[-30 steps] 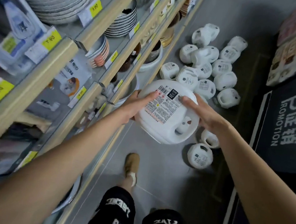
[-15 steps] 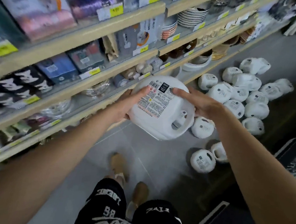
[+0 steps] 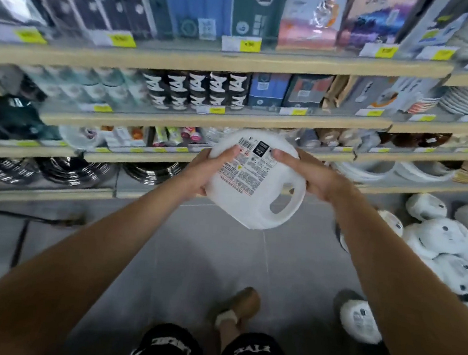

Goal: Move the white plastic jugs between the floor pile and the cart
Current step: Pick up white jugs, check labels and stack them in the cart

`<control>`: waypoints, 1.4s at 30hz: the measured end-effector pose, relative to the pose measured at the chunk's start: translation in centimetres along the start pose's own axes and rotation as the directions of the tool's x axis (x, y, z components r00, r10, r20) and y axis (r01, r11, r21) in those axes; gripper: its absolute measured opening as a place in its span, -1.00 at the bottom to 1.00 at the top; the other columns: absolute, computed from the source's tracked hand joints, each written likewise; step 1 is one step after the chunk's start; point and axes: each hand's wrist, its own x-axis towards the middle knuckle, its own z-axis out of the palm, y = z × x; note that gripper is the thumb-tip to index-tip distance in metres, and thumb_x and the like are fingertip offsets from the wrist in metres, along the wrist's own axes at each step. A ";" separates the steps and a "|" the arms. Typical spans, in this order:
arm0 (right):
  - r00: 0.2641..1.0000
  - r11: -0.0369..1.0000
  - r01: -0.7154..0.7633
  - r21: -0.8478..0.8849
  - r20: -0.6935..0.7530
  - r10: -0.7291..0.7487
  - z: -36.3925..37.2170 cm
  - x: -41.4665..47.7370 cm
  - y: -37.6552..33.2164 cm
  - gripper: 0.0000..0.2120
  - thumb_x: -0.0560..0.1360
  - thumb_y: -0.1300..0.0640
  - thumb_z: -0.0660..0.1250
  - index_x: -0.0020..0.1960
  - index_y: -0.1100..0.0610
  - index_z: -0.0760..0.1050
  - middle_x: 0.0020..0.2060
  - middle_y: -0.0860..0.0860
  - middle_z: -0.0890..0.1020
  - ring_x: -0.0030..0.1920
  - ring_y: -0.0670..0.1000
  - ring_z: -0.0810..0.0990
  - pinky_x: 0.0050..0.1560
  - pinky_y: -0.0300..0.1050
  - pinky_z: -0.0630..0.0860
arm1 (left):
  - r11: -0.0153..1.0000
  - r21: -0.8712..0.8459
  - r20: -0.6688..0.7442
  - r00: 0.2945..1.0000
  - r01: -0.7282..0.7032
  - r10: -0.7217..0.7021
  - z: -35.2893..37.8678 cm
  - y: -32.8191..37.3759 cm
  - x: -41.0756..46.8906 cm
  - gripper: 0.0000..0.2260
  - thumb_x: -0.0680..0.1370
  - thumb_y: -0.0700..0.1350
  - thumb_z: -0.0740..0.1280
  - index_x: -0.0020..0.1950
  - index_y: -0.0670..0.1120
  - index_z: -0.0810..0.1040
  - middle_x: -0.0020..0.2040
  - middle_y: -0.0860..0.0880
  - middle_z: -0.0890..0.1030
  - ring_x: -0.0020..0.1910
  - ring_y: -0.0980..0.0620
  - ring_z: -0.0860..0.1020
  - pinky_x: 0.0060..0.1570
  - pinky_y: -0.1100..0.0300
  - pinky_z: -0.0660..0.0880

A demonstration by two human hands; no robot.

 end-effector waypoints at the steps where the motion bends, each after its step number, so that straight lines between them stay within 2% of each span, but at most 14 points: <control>1: 1.000 0.999 0.006 -0.032 -0.009 -0.006 2.3 0.2 -0.8 -0.52 0.33 -0.27 0.46 0.13 -0.04 0.56 0.01 0.04 0.70 0.02 0.10 0.67 -0.04 0.03 0.61 | 1.000 -0.010 -0.032 0.999 -0.005 0.005 -2.0 -0.6 -1.1 -0.78 0.50 0.20 0.33 -0.03 0.08 0.53 -0.12 0.09 0.67 -0.15 0.07 0.63 -0.25 0.17 0.54; 4: 1.000 0.997 0.027 -0.074 -0.009 -0.028 8.9 0.9 -2.1 -0.81 0.48 -0.11 0.39 0.01 -0.05 0.55 -0.15 -0.03 0.71 -0.19 -0.03 0.68 -0.31 -0.19 0.55 | 0.999 -0.047 -0.104 0.995 0.001 -0.006 -7.8 -2.6 -4.4 -0.77 0.50 0.19 0.33 -0.03 0.06 0.52 -0.15 0.10 0.65 -0.25 0.13 0.63 -0.41 0.25 0.53; 7: 0.997 0.995 0.045 -0.085 0.073 -0.039 15.9 1.3 -3.3 -0.71 0.43 -0.15 0.43 0.09 -0.06 0.54 -0.06 -0.01 0.72 -0.02 0.07 0.69 -0.01 0.01 0.62 | 0.994 -0.110 -0.190 0.981 0.011 -0.032 -13.8 -5.2 -7.9 -0.72 0.49 0.19 0.35 0.07 0.05 0.50 -0.13 0.12 0.63 -0.24 0.17 0.60 -0.40 0.25 0.52; 12: 0.984 0.985 0.081 -0.150 0.167 -0.056 28.0 1.9 -5.5 -0.63 0.36 -0.22 0.45 0.08 -0.07 0.57 -0.04 0.00 0.71 0.02 0.08 0.68 0.09 0.05 0.60 | 0.977 -0.212 -0.298 0.951 0.023 -0.086 -24.0 -10.3 -13.1 -0.02 0.12 0.47 0.42 0.42 0.00 0.34 0.22 -0.03 0.58 0.09 -0.08 0.60 -0.09 0.01 0.59; 15: 0.971 0.982 0.099 -0.159 0.230 -0.061 34.6 2.6 -6.7 -0.56 0.34 -0.23 0.47 0.12 -0.05 0.58 -0.04 0.01 0.71 0.02 0.07 0.67 0.08 0.03 0.59 | 0.969 -0.246 -0.388 0.913 0.030 -0.127 -29.8 -13.2 -15.4 0.16 -0.05 0.56 0.41 0.46 0.10 0.27 0.32 -0.02 0.51 0.20 -0.14 0.55 0.15 -0.20 0.50; 17: 0.961 0.972 0.111 -0.205 0.273 -0.052 38.6 3.0 -7.6 -0.51 0.30 -0.28 0.46 0.14 -0.07 0.58 -0.03 -0.01 0.71 0.03 0.06 0.68 0.14 0.05 0.57 | 0.964 -0.265 -0.423 0.896 0.018 -0.133 -33.1 -14.4 -17.4 0.08 0.05 0.53 0.42 0.45 0.05 0.29 0.29 -0.06 0.53 0.15 -0.13 0.57 0.12 -0.16 0.52; 21: 0.933 0.951 0.153 -0.270 0.355 -0.049 46.2 4.3 -10.0 -0.72 0.42 -0.19 0.42 0.06 -0.09 0.55 -0.04 0.00 0.70 0.03 0.06 0.67 0.12 -0.03 0.55 | 0.941 -0.334 -0.492 0.860 -0.044 -0.135 -38.8 -16.2 -20.4 -0.31 0.35 0.35 0.40 0.31 -0.05 0.41 0.12 -0.04 0.59 -0.07 0.01 0.59 -0.16 0.06 0.58; 26: 0.880 0.928 0.197 -0.316 0.475 -0.025 55.5 8.0 -12.9 -0.61 0.33 -0.27 0.47 0.07 -0.13 0.52 -0.03 -0.02 0.69 -0.01 0.03 0.67 0.07 -0.02 0.58 | 0.909 -0.412 -0.554 0.809 -0.062 -0.196 -47.2 -20.1 -21.4 0.01 0.05 0.50 0.46 0.36 -0.01 0.39 0.24 -0.09 0.59 0.07 -0.17 0.63 0.04 -0.20 0.56; 29: 0.852 0.919 0.206 -0.335 0.524 0.001 61.6 11.0 -14.3 -0.42 0.16 -0.36 0.49 0.10 -0.16 0.54 -0.01 -0.06 0.70 0.04 0.02 0.66 0.18 0.02 0.54 | 0.891 -0.445 -0.605 0.765 -0.094 -0.221 -51.8 -20.5 -22.3 -0.23 0.31 0.38 0.39 0.36 -0.05 0.38 0.15 -0.09 0.62 -0.06 -0.09 0.67 -0.21 -0.01 0.63; 31: 0.835 0.916 0.213 -0.340 0.551 0.010 65.8 13.1 -15.2 -0.50 0.19 -0.32 0.50 0.05 -0.15 0.56 0.01 -0.06 0.69 0.08 0.01 0.64 0.23 0.03 0.51 | 0.873 -0.480 -0.617 0.741 -0.089 -0.264 -55.4 -21.5 -22.0 -0.33 0.40 0.31 0.37 0.35 -0.07 0.39 0.11 -0.11 0.63 -0.12 -0.09 0.68 -0.33 0.07 0.62; 33: 0.826 0.916 0.200 -0.348 0.563 0.033 70.1 15.3 -16.1 -0.48 0.20 -0.31 0.52 0.08 -0.13 0.55 0.04 -0.06 0.67 0.11 0.02 0.62 0.25 0.03 0.49 | 0.862 -0.502 -0.626 0.717 -0.072 -0.305 -59.2 -22.6 -21.8 -0.33 0.39 0.33 0.37 0.34 -0.06 0.40 0.08 -0.10 0.64 -0.10 -0.10 0.68 -0.28 0.02 0.63; 35: 0.818 0.910 0.166 -0.379 0.568 0.087 74.3 17.5 -17.0 -0.26 0.09 -0.38 0.54 0.19 -0.12 0.51 0.11 -0.06 0.64 0.14 0.04 0.60 0.27 0.06 0.47 | 0.853 -0.519 -0.643 0.685 -0.060 -0.343 -63.0 -23.6 -21.6 -0.36 0.41 0.33 0.35 0.32 -0.05 0.41 0.07 -0.10 0.65 -0.09 -0.10 0.67 -0.25 0.03 0.62; 39: 0.766 0.886 0.198 -0.419 0.630 0.127 81.6 20.6 -18.9 -0.54 0.34 -0.23 0.48 0.13 -0.07 0.49 0.09 -0.06 0.62 0.09 0.02 0.59 0.14 -0.03 0.50 | 0.811 -0.580 -0.654 0.638 -0.078 -0.406 -69.7 -25.7 -21.4 -0.40 0.43 0.30 0.36 0.32 -0.05 0.41 0.07 -0.10 0.65 -0.07 -0.10 0.67 -0.12 -0.02 0.63; 42: 0.744 0.860 0.225 -0.459 0.650 0.152 86.4 22.9 -19.8 -0.37 0.39 -0.24 0.44 0.36 -0.06 0.35 0.16 -0.12 0.44 0.15 -0.04 0.44 0.15 -0.05 0.38 | 0.787 -0.608 -0.657 0.626 -0.109 -0.421 -73.8 -27.4 -21.2 -0.42 0.46 0.28 0.33 0.34 -0.04 0.39 0.07 -0.10 0.65 -0.05 -0.10 0.66 -0.07 -0.07 0.62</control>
